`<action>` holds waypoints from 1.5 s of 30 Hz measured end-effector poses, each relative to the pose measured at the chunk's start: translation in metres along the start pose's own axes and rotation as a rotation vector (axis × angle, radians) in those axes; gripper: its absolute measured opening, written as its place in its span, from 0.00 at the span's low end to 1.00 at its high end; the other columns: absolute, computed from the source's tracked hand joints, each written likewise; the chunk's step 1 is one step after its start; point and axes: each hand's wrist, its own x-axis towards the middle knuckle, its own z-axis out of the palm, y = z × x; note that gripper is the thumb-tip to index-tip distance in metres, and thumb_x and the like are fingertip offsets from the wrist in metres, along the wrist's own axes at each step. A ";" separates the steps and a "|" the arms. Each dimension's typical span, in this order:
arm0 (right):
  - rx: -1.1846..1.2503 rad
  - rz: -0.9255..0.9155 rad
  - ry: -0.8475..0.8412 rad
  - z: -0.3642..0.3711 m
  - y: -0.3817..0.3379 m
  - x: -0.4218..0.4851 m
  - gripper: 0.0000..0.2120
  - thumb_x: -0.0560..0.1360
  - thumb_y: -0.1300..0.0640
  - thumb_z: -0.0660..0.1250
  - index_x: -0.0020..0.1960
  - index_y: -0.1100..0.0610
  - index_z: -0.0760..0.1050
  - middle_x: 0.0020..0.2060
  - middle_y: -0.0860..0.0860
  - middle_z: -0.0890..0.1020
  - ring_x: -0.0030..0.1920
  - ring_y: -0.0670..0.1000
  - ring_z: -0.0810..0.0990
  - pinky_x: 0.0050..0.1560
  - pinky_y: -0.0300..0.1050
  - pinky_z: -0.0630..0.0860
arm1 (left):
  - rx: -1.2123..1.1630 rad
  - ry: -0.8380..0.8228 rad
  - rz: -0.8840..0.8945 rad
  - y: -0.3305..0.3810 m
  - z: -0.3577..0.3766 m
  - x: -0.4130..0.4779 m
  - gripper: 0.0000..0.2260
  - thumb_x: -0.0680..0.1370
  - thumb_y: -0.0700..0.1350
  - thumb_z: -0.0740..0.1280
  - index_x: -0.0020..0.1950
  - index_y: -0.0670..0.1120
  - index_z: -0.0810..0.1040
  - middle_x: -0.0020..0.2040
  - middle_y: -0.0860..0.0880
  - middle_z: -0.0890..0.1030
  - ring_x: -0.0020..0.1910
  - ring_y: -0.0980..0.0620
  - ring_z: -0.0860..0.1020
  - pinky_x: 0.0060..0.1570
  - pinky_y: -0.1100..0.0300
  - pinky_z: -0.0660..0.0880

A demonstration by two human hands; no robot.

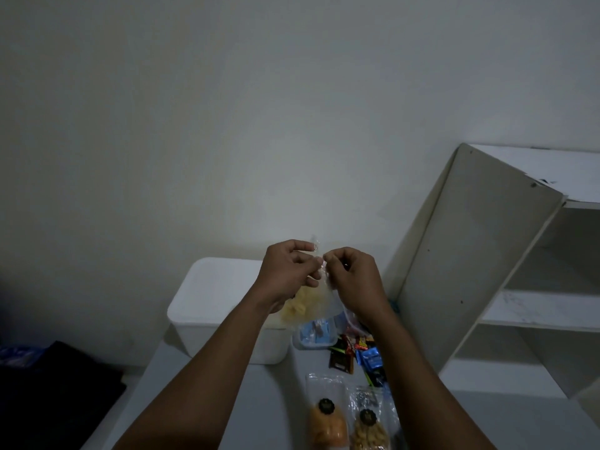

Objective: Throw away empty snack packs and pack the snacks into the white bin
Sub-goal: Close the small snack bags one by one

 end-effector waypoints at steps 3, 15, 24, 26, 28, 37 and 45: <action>0.091 0.021 0.015 0.003 0.001 0.000 0.10 0.81 0.56 0.65 0.45 0.58 0.81 0.32 0.54 0.83 0.30 0.48 0.78 0.36 0.51 0.78 | 0.009 0.016 0.031 0.001 0.002 0.001 0.08 0.76 0.35 0.72 0.54 0.41 0.79 0.38 0.40 0.82 0.35 0.48 0.81 0.35 0.56 0.80; 0.085 0.022 -0.151 -0.008 -0.002 -0.006 0.07 0.80 0.59 0.67 0.49 0.57 0.85 0.37 0.55 0.85 0.32 0.50 0.80 0.36 0.47 0.79 | 0.224 -0.154 -0.060 -0.006 -0.002 -0.005 0.15 0.82 0.50 0.64 0.47 0.38 0.75 0.35 0.45 0.79 0.29 0.49 0.76 0.26 0.60 0.66; 0.093 0.071 -0.169 -0.004 0.000 -0.008 0.07 0.79 0.59 0.68 0.47 0.59 0.84 0.37 0.60 0.83 0.30 0.48 0.79 0.37 0.46 0.79 | 0.207 -0.065 0.026 -0.005 -0.008 -0.003 0.12 0.83 0.48 0.63 0.41 0.44 0.74 0.35 0.45 0.80 0.29 0.49 0.75 0.27 0.61 0.65; 0.017 0.051 -0.106 -0.001 0.002 -0.009 0.07 0.79 0.58 0.67 0.48 0.58 0.84 0.35 0.56 0.84 0.30 0.45 0.79 0.37 0.44 0.79 | 0.218 -0.075 0.016 -0.003 -0.009 -0.004 0.12 0.82 0.49 0.63 0.43 0.43 0.74 0.35 0.46 0.80 0.29 0.50 0.75 0.26 0.61 0.66; -0.018 0.025 -0.066 0.003 0.002 -0.010 0.08 0.80 0.57 0.67 0.47 0.57 0.84 0.34 0.52 0.84 0.29 0.43 0.79 0.35 0.41 0.79 | 0.265 -0.119 -0.005 0.000 -0.010 -0.005 0.12 0.82 0.50 0.64 0.44 0.42 0.76 0.35 0.46 0.80 0.29 0.50 0.76 0.26 0.61 0.66; -0.007 0.049 -0.002 0.007 -0.002 -0.007 0.07 0.80 0.56 0.67 0.48 0.56 0.83 0.34 0.52 0.84 0.28 0.41 0.78 0.34 0.37 0.76 | 0.333 -0.165 0.006 0.005 -0.014 -0.006 0.13 0.83 0.48 0.61 0.41 0.43 0.74 0.34 0.47 0.78 0.28 0.50 0.74 0.27 0.59 0.64; -0.060 0.011 -0.177 -0.003 0.001 -0.015 0.09 0.81 0.58 0.66 0.46 0.59 0.82 0.31 0.48 0.80 0.28 0.40 0.78 0.32 0.35 0.76 | 0.320 -0.132 -0.036 -0.002 -0.014 -0.007 0.14 0.82 0.46 0.63 0.37 0.44 0.75 0.31 0.46 0.77 0.28 0.50 0.73 0.27 0.59 0.65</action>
